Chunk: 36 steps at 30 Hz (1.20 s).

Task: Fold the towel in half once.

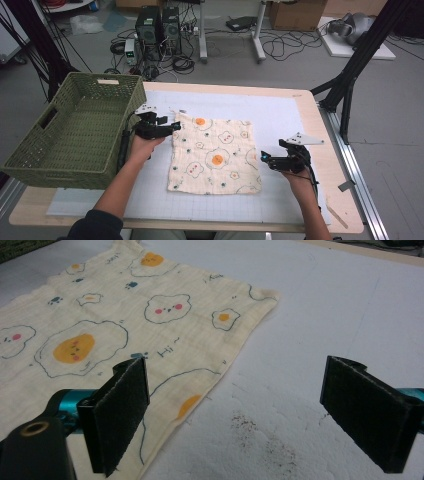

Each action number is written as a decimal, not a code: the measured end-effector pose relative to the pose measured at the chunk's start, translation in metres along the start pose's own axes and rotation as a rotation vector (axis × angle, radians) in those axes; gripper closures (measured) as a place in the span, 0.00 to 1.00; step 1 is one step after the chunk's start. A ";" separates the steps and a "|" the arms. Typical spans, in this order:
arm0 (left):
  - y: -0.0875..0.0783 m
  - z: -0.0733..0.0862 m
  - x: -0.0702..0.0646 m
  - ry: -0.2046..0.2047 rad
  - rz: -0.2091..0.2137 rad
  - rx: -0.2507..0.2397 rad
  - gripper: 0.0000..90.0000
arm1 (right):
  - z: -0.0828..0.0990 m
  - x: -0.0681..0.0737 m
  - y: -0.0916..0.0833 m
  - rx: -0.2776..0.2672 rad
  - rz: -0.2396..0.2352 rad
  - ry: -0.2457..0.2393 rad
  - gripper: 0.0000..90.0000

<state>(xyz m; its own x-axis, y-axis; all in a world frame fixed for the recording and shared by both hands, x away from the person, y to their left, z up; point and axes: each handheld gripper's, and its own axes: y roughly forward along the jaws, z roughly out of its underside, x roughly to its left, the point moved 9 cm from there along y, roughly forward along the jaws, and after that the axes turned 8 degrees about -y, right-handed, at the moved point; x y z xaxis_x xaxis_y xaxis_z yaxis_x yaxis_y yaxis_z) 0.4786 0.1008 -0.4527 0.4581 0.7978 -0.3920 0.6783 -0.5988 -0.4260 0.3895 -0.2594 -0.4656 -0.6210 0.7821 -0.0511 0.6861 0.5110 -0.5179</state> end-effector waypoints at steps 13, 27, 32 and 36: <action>0.034 -0.007 0.028 -0.076 -0.083 0.024 0.41 | 0.000 0.000 0.001 -0.008 -0.006 0.015 0.13; 0.057 0.016 0.037 -0.040 -0.196 0.101 0.56 | 0.002 0.003 0.007 0.015 -0.019 0.012 0.13; 0.059 0.017 0.032 0.028 -0.222 0.108 0.60 | 0.002 0.002 0.008 0.016 -0.016 0.010 0.13; 0.062 0.020 0.025 0.144 -0.263 0.136 0.69 | 0.002 0.003 0.010 0.020 -0.015 0.008 0.13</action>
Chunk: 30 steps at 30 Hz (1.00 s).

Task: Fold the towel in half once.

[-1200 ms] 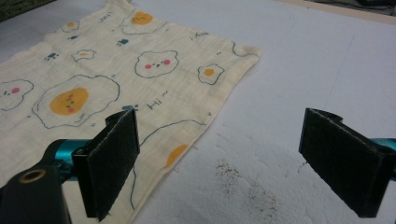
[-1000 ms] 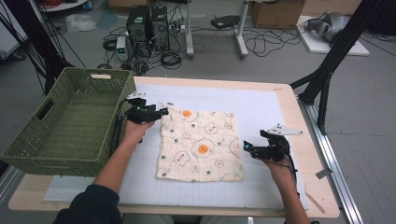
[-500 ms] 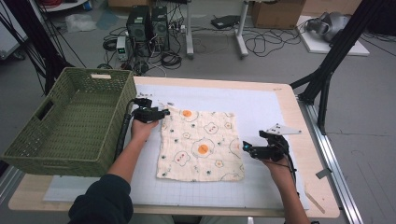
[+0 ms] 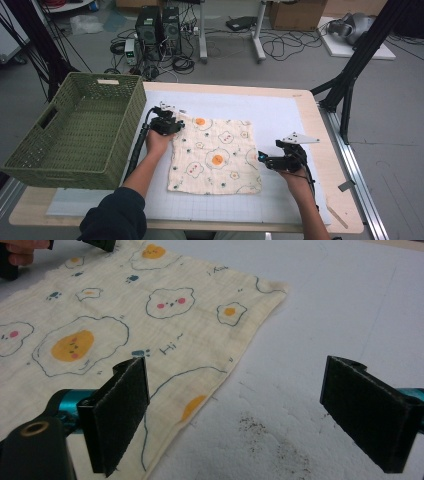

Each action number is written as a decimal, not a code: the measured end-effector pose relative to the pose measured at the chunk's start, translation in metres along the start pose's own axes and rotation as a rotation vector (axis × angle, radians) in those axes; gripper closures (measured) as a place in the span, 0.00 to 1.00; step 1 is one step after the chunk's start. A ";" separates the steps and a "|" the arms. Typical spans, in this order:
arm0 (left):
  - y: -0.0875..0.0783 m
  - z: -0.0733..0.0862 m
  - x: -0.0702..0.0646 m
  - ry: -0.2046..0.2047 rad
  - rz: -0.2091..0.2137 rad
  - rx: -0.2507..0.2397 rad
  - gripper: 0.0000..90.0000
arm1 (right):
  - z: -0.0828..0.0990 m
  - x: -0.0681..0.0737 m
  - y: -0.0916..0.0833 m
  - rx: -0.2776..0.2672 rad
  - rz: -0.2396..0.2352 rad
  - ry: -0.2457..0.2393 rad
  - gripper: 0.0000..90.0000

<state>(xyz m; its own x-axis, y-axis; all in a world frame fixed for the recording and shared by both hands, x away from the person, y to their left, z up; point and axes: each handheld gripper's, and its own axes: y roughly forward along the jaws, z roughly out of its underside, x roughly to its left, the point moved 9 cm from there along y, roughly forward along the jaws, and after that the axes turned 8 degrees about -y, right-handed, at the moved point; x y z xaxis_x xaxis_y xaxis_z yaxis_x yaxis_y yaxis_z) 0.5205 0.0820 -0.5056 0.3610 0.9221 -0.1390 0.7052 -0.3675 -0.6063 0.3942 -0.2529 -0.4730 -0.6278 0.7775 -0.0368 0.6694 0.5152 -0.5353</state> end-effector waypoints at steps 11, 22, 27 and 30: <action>-0.001 0.000 0.001 -0.119 0.065 0.005 0.97 | -0.009 -0.008 0.021 0.054 0.030 0.022 0.13; -0.005 -0.002 0.000 -0.169 0.135 -0.007 0.97 | -0.035 -0.033 0.089 0.164 0.050 0.093 0.35; -0.005 -0.001 0.004 -0.205 0.131 0.016 0.97 | -0.042 -0.036 0.108 0.211 0.074 0.073 0.50; -0.006 0.001 0.004 -0.211 0.136 0.032 0.97 | -0.044 -0.039 0.115 0.207 0.123 0.068 0.56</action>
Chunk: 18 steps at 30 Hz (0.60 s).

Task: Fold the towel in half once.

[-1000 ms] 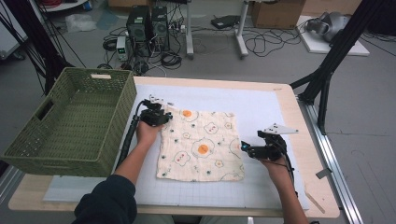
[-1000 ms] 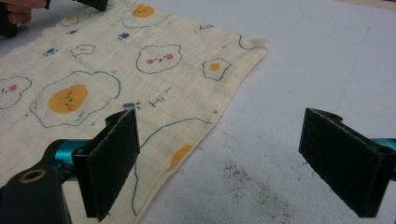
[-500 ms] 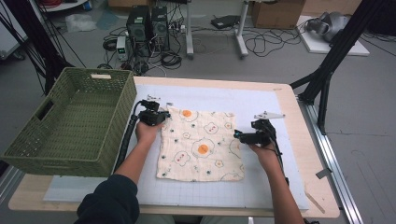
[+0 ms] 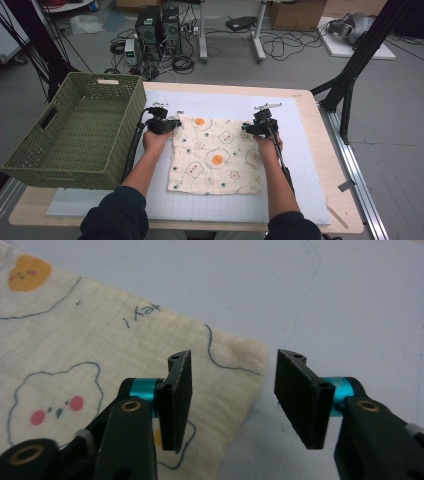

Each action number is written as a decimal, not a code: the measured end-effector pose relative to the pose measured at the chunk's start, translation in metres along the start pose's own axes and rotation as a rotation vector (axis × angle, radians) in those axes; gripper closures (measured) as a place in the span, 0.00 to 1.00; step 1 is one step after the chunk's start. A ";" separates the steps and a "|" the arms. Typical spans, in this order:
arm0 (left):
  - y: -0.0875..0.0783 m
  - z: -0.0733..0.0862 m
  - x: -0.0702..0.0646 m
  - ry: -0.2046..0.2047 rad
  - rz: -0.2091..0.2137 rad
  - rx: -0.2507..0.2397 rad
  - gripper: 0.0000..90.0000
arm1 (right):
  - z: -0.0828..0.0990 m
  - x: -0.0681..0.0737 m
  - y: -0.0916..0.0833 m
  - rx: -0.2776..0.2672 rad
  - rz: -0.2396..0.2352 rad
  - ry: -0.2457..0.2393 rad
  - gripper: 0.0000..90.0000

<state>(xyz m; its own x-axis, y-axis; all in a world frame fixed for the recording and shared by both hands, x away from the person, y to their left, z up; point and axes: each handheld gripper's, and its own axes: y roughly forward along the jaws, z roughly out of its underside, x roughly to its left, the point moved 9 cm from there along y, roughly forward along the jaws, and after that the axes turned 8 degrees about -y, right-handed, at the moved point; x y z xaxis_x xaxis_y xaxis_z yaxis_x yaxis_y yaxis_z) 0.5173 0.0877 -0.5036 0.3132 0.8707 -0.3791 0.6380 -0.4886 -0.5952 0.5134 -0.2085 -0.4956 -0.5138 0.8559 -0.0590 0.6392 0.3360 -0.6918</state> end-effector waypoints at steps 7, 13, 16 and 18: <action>-0.003 -0.001 0.001 0.011 0.006 0.003 0.97 | 0.002 0.008 0.012 0.023 -0.030 -0.021 0.95; -0.015 -0.021 0.003 -0.045 0.034 -0.104 0.97 | -0.012 0.004 0.002 -0.066 0.002 -0.004 0.97; -0.020 -0.028 0.003 -0.091 0.062 -0.139 0.97 | -0.025 0.002 -0.007 -0.127 0.018 -0.012 0.97; -0.023 -0.029 0.002 -0.098 0.082 -0.152 0.97 | -0.030 0.002 -0.010 -0.138 0.020 -0.027 0.97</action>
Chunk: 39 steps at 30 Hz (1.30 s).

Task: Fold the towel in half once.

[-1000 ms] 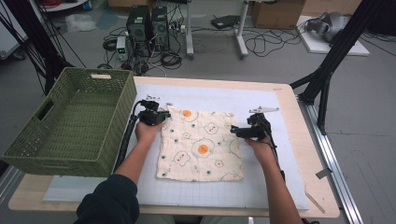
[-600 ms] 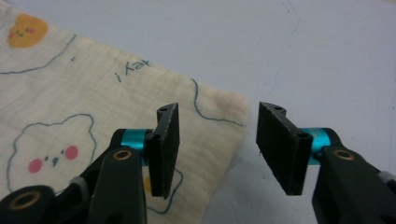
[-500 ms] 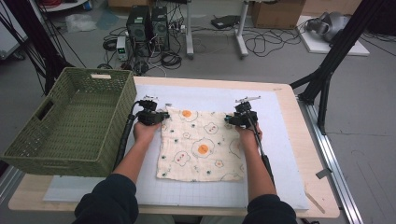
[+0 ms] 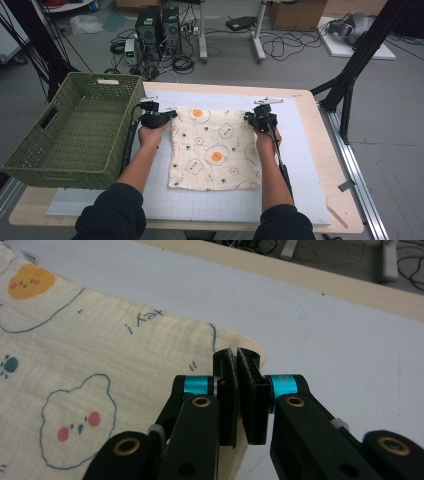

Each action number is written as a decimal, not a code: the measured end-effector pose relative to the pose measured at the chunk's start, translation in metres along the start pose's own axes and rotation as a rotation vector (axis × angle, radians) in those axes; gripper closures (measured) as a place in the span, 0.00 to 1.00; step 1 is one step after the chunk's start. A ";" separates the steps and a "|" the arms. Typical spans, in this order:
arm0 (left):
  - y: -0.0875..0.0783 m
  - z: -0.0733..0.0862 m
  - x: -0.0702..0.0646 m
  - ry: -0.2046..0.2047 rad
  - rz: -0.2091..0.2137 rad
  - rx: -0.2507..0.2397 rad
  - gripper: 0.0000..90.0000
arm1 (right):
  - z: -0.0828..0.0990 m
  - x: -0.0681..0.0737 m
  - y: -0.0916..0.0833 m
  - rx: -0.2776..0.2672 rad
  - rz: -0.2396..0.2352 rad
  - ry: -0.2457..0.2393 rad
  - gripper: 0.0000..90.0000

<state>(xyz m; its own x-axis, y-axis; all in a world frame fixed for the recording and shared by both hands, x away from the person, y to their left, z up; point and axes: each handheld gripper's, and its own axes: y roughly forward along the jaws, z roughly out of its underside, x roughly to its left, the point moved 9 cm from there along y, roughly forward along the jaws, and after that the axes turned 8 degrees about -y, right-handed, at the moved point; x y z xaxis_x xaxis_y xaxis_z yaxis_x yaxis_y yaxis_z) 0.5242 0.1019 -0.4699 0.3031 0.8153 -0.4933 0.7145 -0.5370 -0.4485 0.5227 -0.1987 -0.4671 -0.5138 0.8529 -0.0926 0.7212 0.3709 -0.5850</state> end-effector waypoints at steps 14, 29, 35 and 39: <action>-0.028 0.009 -0.036 0.211 0.072 0.035 0.97 | 0.006 0.012 -0.027 -0.094 -0.087 -0.004 0.96; -0.088 0.052 -0.051 0.241 0.155 0.005 0.97 | 0.031 0.044 -0.077 -0.121 -0.143 -0.081 0.96; -0.106 0.069 -0.055 0.254 0.181 0.012 0.97 | 0.047 0.054 -0.095 -0.123 -0.149 -0.094 0.96; -0.114 0.081 -0.060 0.257 0.206 0.023 0.97 | 0.054 0.063 -0.107 -0.134 -0.172 -0.107 0.96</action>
<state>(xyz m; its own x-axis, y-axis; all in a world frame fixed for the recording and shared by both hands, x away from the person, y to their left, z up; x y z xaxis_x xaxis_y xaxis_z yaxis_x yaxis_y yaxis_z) 0.3732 0.0971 -0.4498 0.5907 0.7157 -0.3726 0.6082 -0.6984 -0.3772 0.3883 -0.2043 -0.4535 -0.6754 0.7319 -0.0903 0.6707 0.5588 -0.4878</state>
